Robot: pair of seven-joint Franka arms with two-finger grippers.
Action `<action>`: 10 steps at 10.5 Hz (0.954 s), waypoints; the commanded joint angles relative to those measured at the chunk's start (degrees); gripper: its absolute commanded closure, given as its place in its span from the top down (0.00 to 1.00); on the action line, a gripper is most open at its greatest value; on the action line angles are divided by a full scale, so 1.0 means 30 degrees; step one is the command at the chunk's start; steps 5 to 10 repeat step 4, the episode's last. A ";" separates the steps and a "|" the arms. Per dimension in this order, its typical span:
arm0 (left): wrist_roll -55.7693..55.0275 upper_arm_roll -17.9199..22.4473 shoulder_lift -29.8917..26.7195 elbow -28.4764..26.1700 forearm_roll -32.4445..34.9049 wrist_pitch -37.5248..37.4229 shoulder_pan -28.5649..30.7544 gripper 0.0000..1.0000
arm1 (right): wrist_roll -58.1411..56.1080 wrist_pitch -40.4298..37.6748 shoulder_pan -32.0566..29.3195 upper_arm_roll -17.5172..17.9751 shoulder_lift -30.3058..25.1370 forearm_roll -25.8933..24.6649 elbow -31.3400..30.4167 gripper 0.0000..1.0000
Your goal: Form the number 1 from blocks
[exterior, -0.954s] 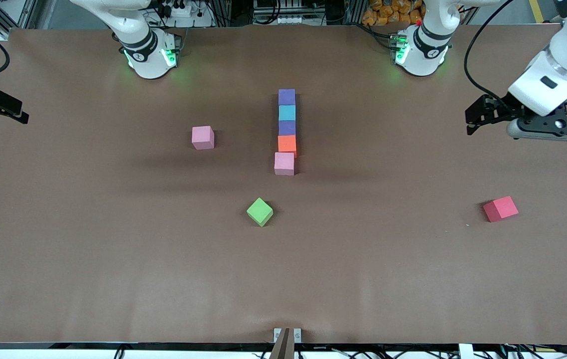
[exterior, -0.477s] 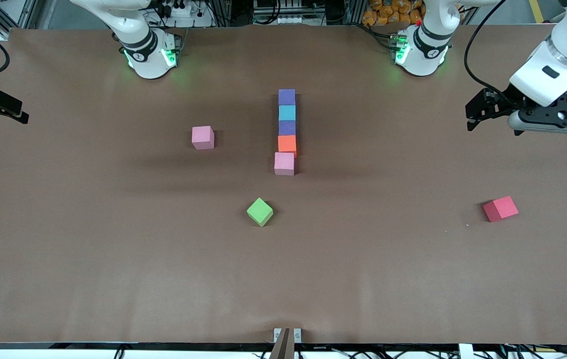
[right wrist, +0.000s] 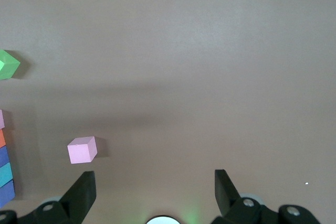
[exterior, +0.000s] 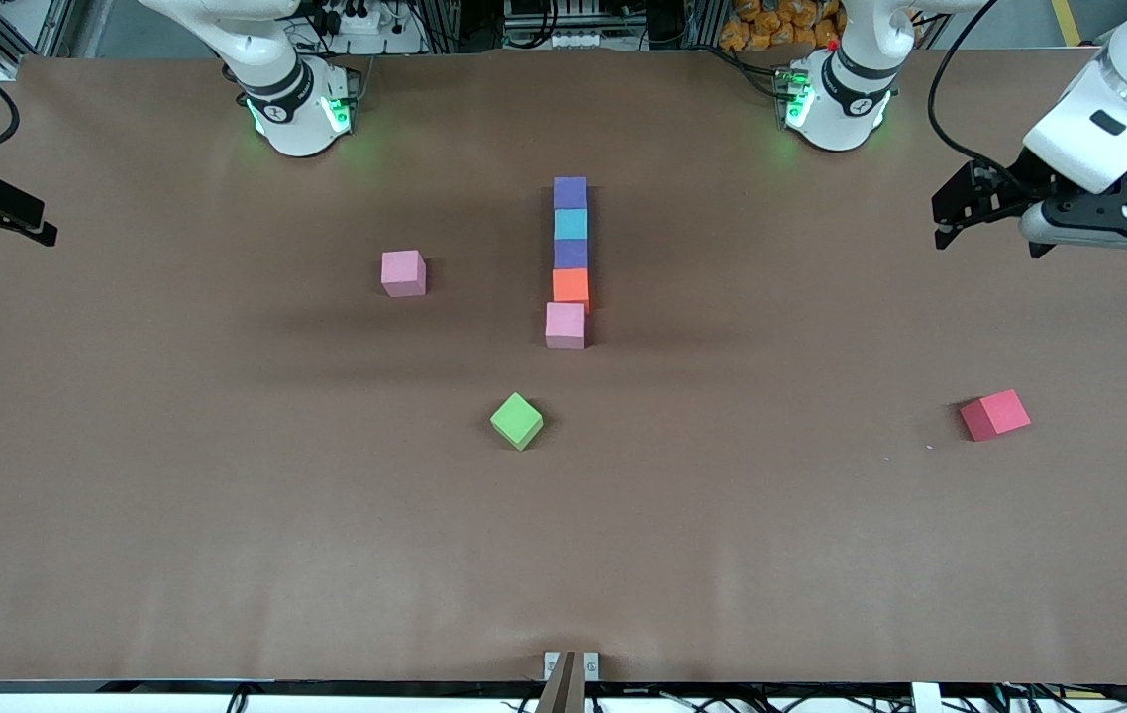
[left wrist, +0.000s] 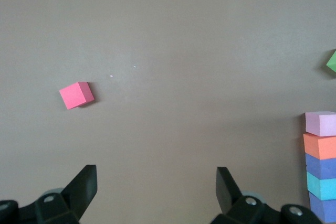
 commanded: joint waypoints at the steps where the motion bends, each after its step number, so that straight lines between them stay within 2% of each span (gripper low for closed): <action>1: 0.0215 -0.0183 -0.0470 0.0287 0.0328 -0.0736 0.0214 1.00 | -0.0182 0.0035 -0.0283 0.0249 -0.0112 -0.0263 -0.0135 1.00; 10: 0.0186 -0.0095 -0.0500 0.0433 0.0240 -0.1058 0.0214 1.00 | -0.0182 0.0035 -0.0283 0.0249 -0.0112 -0.0263 -0.0106 1.00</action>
